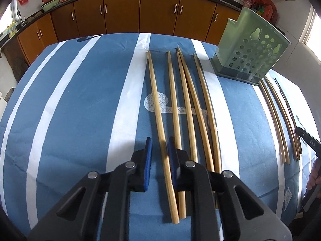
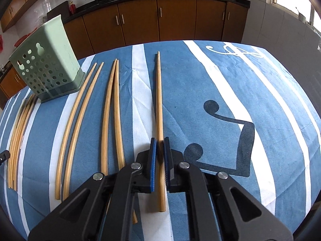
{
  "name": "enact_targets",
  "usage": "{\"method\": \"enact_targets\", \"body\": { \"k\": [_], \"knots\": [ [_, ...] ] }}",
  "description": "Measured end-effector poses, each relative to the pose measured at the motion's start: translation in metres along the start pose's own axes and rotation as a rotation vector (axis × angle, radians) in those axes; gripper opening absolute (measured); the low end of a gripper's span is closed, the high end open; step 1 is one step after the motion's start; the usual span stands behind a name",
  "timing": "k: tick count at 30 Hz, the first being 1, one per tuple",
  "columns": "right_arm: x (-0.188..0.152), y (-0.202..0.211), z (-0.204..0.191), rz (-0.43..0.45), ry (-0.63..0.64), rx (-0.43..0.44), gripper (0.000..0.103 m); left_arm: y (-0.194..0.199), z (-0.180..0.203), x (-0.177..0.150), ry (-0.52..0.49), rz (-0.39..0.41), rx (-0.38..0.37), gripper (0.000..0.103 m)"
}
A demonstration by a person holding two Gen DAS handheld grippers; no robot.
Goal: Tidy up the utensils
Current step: 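Lower the left tool onto one wooden chopstick and close it while the right tool grasps another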
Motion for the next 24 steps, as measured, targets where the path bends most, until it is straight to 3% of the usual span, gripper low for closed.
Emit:
{"method": "enact_targets", "body": {
  "k": [10, 16, 24],
  "knots": [
    [0.001, -0.001, -0.003, 0.011, 0.018, -0.003, 0.008, -0.007, 0.003, 0.007, -0.031, -0.001, 0.017, 0.008],
    [0.013, -0.009, 0.016, 0.025, -0.029, -0.034, 0.008, -0.019, -0.029, 0.04, 0.023, 0.03, 0.076, 0.008],
    [0.006, -0.006, 0.021, 0.054, -0.031, -0.035, 0.008, -0.014, -0.04, 0.033, 0.015, 0.072, 0.009, 0.01]
  ]
}}
Point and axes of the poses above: each gripper's, at about its wrist camera, not at the fingertips, and y roughly against the way its jaws point, z to its right, x to its top, the point moved 6 cm from there along -y, roughly the way its jaws point, and after that the axes turned 2 degrees about y, right-handed, at the moved point
